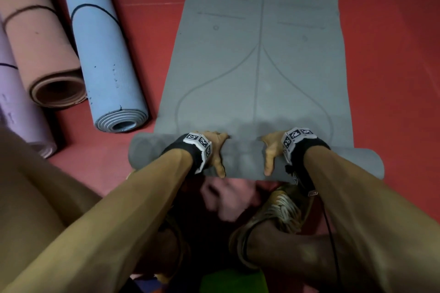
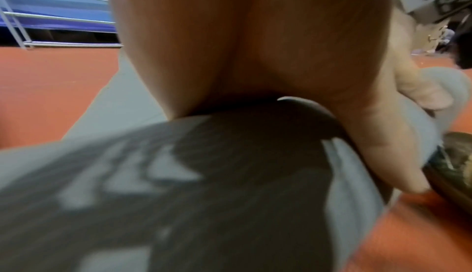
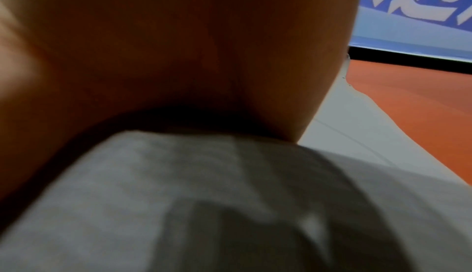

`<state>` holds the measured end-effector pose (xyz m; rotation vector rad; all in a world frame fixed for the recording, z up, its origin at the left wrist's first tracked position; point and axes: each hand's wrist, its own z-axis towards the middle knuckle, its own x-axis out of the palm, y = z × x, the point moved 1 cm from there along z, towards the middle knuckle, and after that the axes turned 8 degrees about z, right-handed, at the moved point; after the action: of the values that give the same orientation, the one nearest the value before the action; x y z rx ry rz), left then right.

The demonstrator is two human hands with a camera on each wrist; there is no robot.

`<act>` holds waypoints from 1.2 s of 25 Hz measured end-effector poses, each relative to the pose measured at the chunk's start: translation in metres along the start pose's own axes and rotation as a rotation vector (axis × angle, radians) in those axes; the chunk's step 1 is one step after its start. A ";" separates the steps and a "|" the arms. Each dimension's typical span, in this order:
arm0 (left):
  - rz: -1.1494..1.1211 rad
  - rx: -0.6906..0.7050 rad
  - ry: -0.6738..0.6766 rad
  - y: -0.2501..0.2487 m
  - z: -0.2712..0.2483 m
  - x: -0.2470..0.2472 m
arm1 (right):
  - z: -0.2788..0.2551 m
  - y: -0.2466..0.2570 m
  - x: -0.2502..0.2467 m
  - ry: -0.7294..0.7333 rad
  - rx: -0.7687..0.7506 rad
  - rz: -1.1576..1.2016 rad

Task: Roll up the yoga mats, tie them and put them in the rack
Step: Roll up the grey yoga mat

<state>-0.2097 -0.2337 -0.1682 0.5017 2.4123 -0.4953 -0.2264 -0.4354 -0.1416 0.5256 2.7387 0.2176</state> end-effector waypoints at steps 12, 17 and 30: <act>-0.453 0.054 0.388 0.003 0.010 -0.018 | 0.004 -0.005 0.018 -0.177 -0.021 -0.144; -0.283 0.024 0.152 0.003 0.006 -0.014 | 0.012 0.003 -0.004 0.020 -0.028 0.061; -0.308 -0.004 0.272 0.003 0.006 -0.031 | -0.003 0.004 0.025 -0.239 -0.048 -0.216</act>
<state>-0.1821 -0.2410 -0.1539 0.2039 2.7702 -0.5834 -0.2478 -0.4223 -0.1459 0.2226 2.5247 0.1553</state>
